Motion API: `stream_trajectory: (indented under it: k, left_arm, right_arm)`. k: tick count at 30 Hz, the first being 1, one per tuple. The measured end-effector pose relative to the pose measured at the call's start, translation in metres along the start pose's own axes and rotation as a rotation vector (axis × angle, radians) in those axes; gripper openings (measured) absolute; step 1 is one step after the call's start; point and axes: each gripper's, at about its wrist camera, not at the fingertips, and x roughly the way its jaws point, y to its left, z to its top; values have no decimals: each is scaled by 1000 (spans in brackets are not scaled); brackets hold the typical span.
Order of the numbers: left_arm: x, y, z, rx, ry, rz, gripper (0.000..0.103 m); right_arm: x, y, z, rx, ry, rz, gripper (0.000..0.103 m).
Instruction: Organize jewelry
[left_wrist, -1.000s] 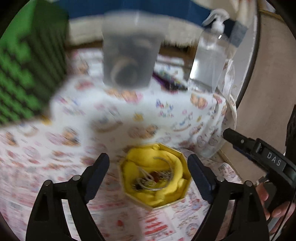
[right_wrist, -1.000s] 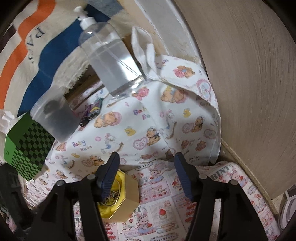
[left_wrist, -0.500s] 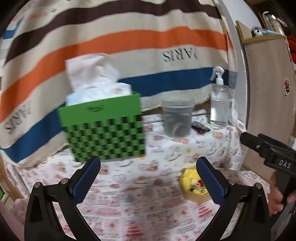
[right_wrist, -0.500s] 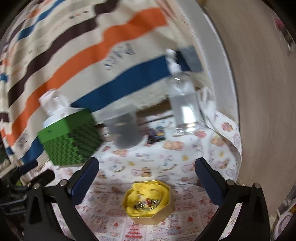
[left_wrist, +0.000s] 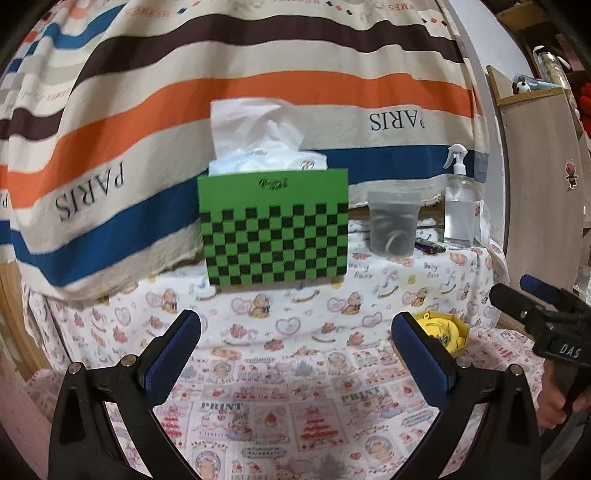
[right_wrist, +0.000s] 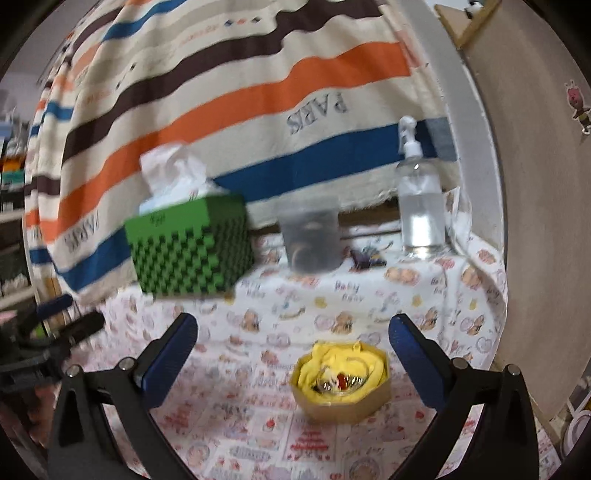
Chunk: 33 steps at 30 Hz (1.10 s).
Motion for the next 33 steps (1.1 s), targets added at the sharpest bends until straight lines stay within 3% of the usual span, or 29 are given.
stream_trajectory:
  k: [3, 6, 9, 13, 18, 23, 33]
  left_arm:
    - [6, 8, -17, -34, 23, -29, 103]
    - [15, 13, -28, -42, 72, -12, 103]
    - [14, 18, -31, -77, 59, 2, 102]
    - [13, 17, -38, -34, 15, 47, 102]
    - [22, 18, -47, -47, 59, 31, 103]
    - [27, 19, -48, -58, 85, 83, 103]
    - [25, 16, -48, -39, 76, 93, 103]
  right_arm:
    - [7, -1, -10, 9, 29, -6, 103]
    - [10, -4, -16, -2, 37, -32, 103]
    - [15, -5, -22, 5, 56, -39, 103]
    - [15, -1, -26, -22, 47, -59, 103]
    - [20, 2, -31, -34, 66, -80, 103]
    - [25, 6, -32, -57, 96, -90, 103]
    - [26, 14, -34, -104, 100, -99, 103]
